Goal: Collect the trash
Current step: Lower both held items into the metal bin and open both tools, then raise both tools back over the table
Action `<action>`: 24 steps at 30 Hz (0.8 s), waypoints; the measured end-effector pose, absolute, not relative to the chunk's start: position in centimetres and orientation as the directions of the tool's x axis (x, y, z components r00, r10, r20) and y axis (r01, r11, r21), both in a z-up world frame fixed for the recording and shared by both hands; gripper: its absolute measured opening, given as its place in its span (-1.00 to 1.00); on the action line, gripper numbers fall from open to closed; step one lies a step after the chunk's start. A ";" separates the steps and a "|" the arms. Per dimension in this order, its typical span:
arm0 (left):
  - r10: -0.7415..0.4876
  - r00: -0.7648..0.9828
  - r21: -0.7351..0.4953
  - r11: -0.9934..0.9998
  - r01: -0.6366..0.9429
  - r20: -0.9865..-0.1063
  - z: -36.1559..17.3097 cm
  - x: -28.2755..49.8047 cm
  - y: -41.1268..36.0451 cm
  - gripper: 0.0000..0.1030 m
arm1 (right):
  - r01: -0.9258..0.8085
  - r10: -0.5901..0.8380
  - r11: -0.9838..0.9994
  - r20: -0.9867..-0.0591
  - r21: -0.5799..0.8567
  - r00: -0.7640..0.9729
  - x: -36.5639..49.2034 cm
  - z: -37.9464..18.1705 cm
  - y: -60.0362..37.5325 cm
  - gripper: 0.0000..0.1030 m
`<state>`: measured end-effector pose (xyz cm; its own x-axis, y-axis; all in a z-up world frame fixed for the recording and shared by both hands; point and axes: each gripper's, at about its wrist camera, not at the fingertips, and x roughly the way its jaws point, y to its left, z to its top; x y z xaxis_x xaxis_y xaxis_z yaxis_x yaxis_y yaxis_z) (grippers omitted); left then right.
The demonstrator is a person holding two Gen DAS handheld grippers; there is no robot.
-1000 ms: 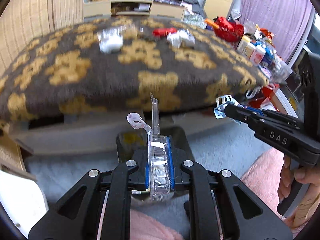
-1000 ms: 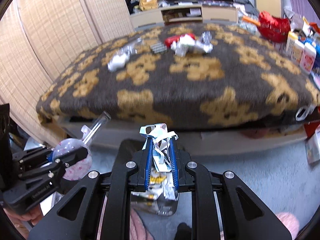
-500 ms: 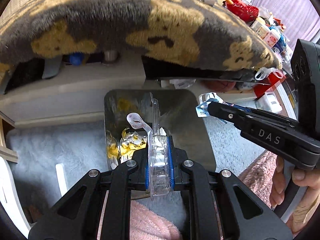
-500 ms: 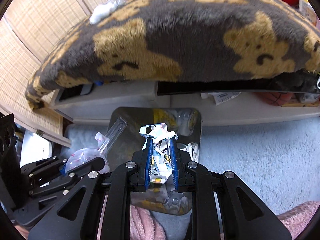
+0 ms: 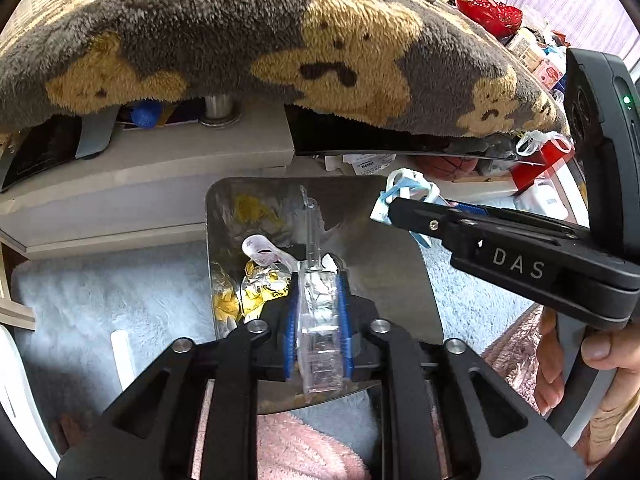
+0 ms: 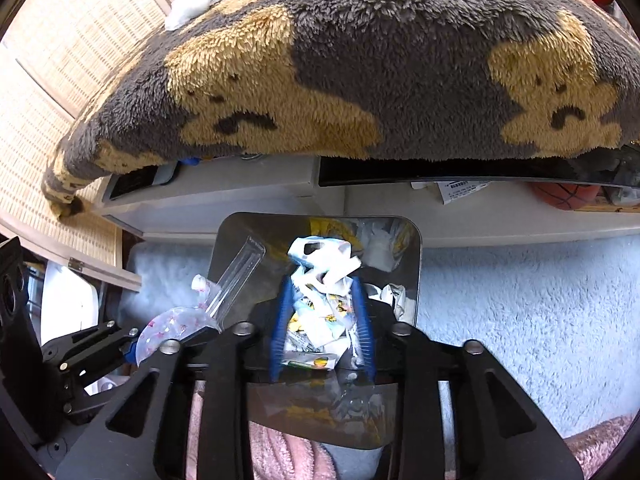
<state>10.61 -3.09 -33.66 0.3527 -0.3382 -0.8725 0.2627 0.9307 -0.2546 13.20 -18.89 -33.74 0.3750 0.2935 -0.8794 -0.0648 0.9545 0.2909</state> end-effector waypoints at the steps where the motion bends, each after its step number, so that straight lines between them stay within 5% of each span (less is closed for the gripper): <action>1: -0.338 0.357 -0.254 0.931 0.261 -0.871 -33.4 10.6 -3.1 -0.51 | -0.065 0.292 0.955 -0.878 0.290 0.378 13.2 -33.6 -18.9 -0.18; 10: -0.309 0.419 -0.216 0.943 0.254 -0.854 -30.7 9.2 -2.3 0.29 | -0.048 0.277 0.957 -0.853 0.286 0.443 11.9 -30.6 -20.5 0.28; 19: -0.304 0.490 -0.192 0.945 0.266 -0.817 -26.8 7.9 -1.4 0.62 | -0.017 0.225 0.967 -0.815 0.256 0.535 10.5 -26.6 -22.9 0.84; 24: -0.305 0.527 -0.189 0.946 0.262 -0.794 -24.6 8.3 -1.0 0.66 | 0.004 0.221 0.963 -0.794 0.271 0.567 10.8 -24.7 -24.5 0.87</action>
